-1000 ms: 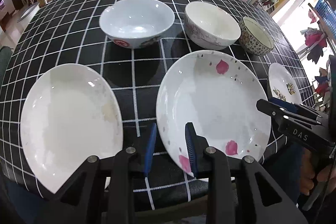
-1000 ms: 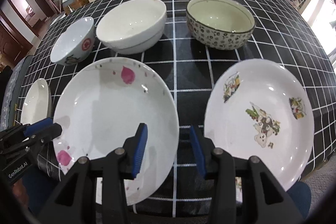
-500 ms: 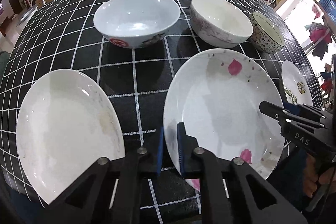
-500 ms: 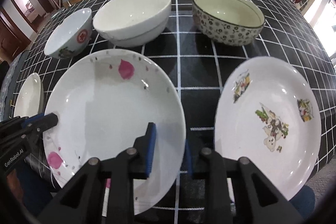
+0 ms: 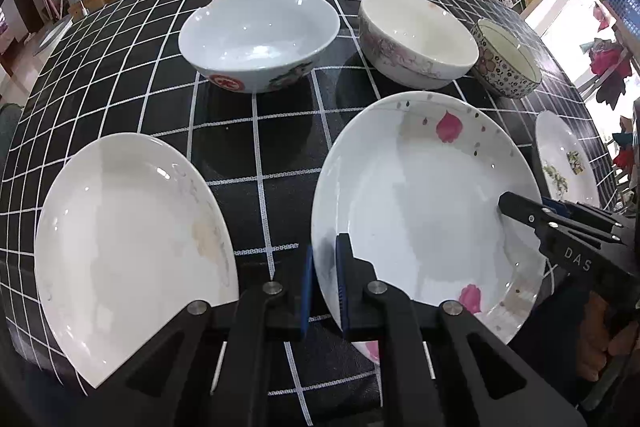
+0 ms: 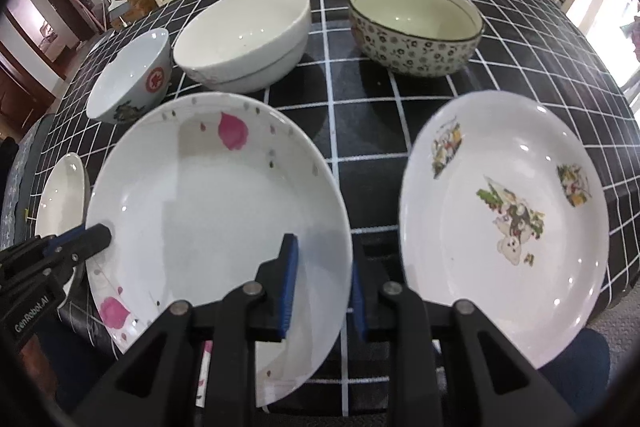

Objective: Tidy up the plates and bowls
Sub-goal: 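Lift the pink-petal plate with both grippers and lower it onto the plain white plate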

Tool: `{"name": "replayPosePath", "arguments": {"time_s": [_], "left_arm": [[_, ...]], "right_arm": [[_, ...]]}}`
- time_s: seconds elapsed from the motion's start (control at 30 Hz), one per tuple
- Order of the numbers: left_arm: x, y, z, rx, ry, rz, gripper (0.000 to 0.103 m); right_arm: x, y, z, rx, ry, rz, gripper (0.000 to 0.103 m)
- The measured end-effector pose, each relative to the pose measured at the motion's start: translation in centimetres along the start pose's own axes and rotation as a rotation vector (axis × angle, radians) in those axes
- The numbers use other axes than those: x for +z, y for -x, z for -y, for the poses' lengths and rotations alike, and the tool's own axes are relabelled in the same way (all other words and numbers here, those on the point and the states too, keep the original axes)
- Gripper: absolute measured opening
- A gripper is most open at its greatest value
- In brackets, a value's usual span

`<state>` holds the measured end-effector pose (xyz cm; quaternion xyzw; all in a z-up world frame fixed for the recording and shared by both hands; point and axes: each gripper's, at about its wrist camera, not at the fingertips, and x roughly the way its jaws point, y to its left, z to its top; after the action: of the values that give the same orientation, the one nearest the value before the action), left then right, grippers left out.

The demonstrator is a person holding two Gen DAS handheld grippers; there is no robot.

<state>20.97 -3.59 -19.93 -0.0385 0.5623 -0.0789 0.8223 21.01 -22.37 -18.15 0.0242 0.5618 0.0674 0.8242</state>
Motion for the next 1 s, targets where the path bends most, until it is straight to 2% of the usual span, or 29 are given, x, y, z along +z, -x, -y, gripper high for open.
{"name": "replayPosePath", "arguments": {"time_s": [0.23, 0.43, 0.6, 1.0], "left_arm": [[0.0, 2.3, -0.5, -0.020, 0.006, 0.047, 0.009], [-0.1, 4.3, -1.9, 0.000, 0.024, 0.078, 0.009], [-0.6, 6.5, -4.4, 0.025, 0.053, 0.108, 0.009], [-3.2, 9.5, -12.2, 0.094, 0.168, 0.134, 0.009]], "right_arm": [[0.3, 1.8, -1.2, 0.018, 0.006, 0.027, 0.028], [1.0, 2.9, -3.3, 0.041, 0.034, 0.045, 0.028], [2.2, 2.3, -7.4, 0.068, 0.072, 0.038, 0.028], [2.1, 0.4, -15.0, 0.116, 0.171, -0.006, 0.028]]}}
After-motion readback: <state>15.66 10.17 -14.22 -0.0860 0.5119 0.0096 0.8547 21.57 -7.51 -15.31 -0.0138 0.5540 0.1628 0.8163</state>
